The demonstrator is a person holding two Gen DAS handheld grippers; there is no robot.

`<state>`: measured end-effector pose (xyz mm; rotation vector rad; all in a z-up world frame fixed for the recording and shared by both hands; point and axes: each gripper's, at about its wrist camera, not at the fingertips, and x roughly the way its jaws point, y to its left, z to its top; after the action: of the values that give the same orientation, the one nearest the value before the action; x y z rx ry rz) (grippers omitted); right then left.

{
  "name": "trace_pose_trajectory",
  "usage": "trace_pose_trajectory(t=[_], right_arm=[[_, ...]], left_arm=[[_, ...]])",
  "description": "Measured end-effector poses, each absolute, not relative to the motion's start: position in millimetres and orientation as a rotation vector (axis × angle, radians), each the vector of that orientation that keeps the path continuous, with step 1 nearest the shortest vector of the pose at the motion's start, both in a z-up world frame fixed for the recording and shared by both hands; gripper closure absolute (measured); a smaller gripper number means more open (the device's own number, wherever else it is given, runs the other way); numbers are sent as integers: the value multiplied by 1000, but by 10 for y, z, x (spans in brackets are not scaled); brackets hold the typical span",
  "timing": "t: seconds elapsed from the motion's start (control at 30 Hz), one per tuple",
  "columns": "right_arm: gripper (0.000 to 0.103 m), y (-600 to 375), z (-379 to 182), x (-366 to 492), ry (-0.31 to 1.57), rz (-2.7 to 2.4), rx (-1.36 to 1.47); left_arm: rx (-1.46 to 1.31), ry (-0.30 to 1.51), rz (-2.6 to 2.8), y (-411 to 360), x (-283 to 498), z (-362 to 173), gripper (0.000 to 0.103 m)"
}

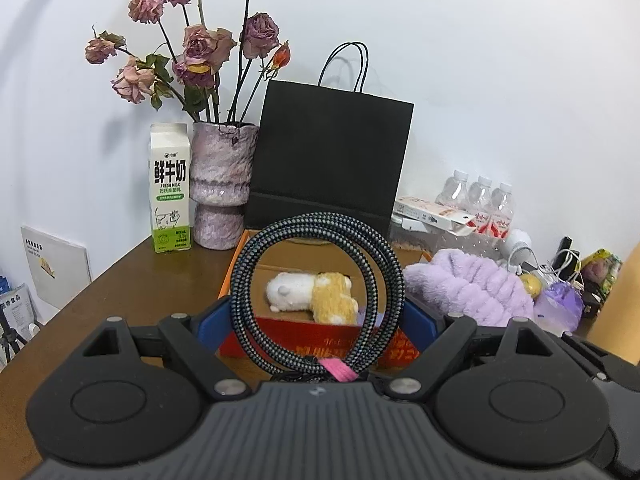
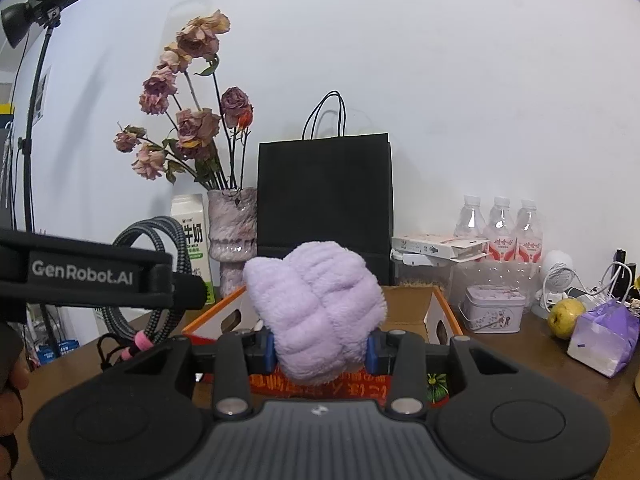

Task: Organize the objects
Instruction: 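Lift the cable and headband and carry them toward the red box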

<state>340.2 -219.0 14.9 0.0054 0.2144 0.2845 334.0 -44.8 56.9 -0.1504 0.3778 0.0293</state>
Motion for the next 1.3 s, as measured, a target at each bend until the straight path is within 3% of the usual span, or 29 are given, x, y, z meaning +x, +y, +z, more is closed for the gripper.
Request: trace_pose_trajectory(t=[1.3], right_arm=[[65, -2149, 107, 4817, 276, 243, 10]], left_arm=[[-217, 394, 235, -516, 4679, 436, 15]])
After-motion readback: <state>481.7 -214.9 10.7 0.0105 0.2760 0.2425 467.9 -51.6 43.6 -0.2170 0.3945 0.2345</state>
